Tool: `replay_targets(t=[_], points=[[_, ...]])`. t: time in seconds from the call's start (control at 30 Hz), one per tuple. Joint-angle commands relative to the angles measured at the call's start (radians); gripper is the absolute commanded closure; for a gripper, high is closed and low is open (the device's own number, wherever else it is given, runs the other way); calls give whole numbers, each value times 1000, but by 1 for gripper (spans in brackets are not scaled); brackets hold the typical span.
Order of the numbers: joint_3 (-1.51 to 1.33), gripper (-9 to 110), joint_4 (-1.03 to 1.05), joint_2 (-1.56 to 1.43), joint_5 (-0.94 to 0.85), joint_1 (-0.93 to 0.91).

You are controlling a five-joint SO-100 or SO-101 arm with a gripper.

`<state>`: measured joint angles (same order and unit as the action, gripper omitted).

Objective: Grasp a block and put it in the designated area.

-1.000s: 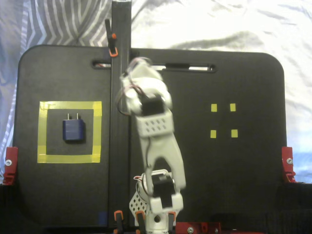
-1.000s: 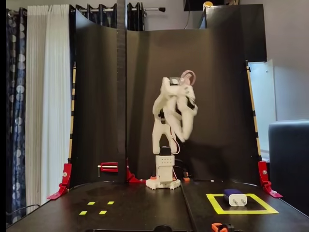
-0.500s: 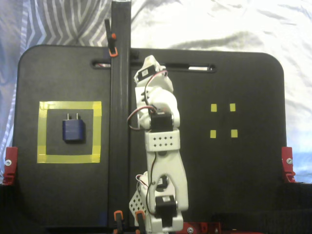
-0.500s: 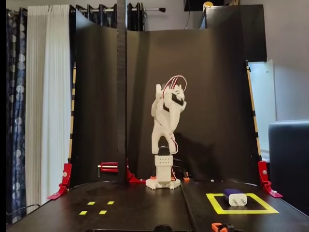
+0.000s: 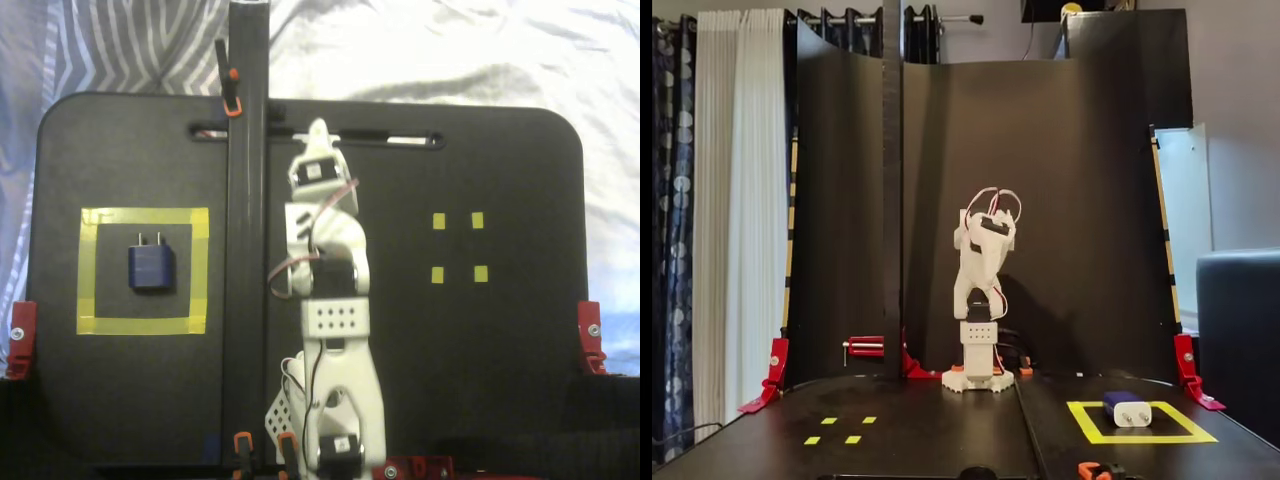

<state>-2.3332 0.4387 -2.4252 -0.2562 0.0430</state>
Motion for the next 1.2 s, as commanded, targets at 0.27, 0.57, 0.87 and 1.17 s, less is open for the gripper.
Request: replay_targets(t=[0.27,0.57,0.87,1.17], points=[[-281,102,-40,-295,147,8],[-541,102,-38,-554,164,17],[-735,102,-31,-770,161,17],[-808,102,15,-844,158,5]])
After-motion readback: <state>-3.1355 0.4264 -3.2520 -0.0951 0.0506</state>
